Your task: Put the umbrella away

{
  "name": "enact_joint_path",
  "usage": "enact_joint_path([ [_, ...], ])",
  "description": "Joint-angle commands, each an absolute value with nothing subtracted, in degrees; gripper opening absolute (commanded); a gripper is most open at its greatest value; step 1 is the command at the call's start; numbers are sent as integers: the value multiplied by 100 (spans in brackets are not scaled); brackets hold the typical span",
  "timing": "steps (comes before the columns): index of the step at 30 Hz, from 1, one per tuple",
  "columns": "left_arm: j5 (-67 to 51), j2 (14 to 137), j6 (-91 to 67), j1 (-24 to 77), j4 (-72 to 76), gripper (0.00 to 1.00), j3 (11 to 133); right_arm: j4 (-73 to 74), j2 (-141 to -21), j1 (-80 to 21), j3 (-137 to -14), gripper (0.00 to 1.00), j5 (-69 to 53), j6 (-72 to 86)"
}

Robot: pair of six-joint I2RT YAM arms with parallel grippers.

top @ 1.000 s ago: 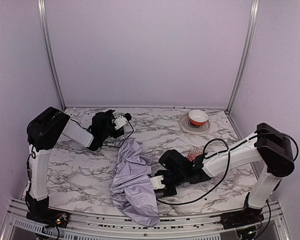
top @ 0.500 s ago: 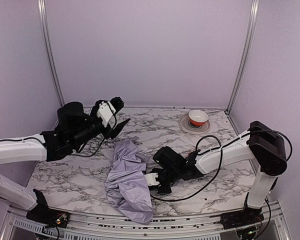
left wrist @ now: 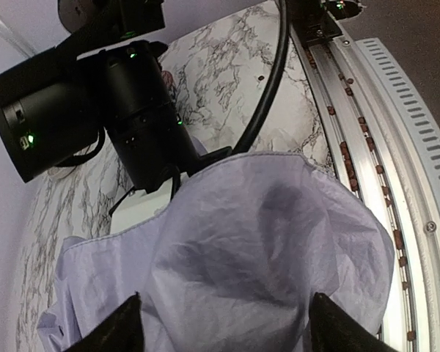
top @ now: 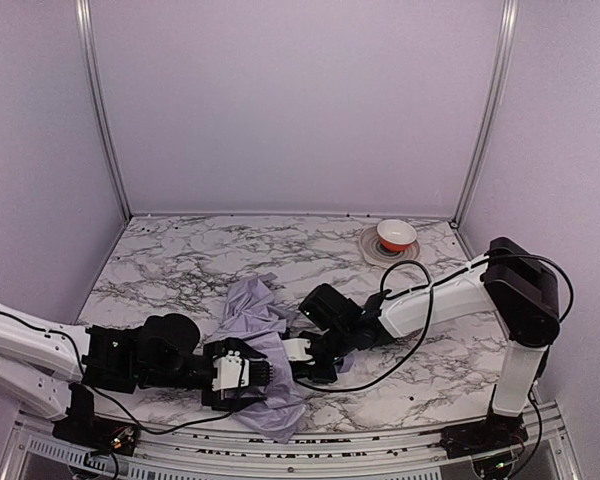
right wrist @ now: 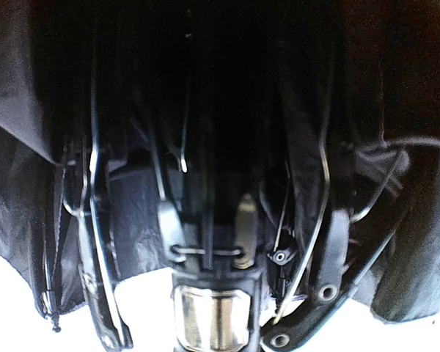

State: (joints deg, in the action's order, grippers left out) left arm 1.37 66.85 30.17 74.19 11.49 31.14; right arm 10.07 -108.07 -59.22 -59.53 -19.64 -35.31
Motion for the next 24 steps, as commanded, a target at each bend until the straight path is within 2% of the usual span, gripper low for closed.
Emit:
enact_joint_path([
  [1,703,6787,3134,7462,1143,50,3303,1885,-11294,-5893,-5768,0,-1669,-3430],
  [3,788,6657,3129,7454,1183,25,3283,1890,-11286,-5894,-5770,0,-1662,-3445],
  [6,497,6225,2917,7303,1233,0,3192,1890,-11301,-5891,-5784,0,-1644,-3468],
  [10,274,5782,2300,6594,1296,0,2967,1851,-11326,-5889,-5812,0,-1659,-3458],
  [13,358,5941,1959,6132,1251,0,2907,1812,-11316,-5926,-5805,0,-1581,-3437],
  [24,847,8507,1345,5114,403,0,3983,1187,-10958,-6206,-5479,0,-1348,-3537],
])
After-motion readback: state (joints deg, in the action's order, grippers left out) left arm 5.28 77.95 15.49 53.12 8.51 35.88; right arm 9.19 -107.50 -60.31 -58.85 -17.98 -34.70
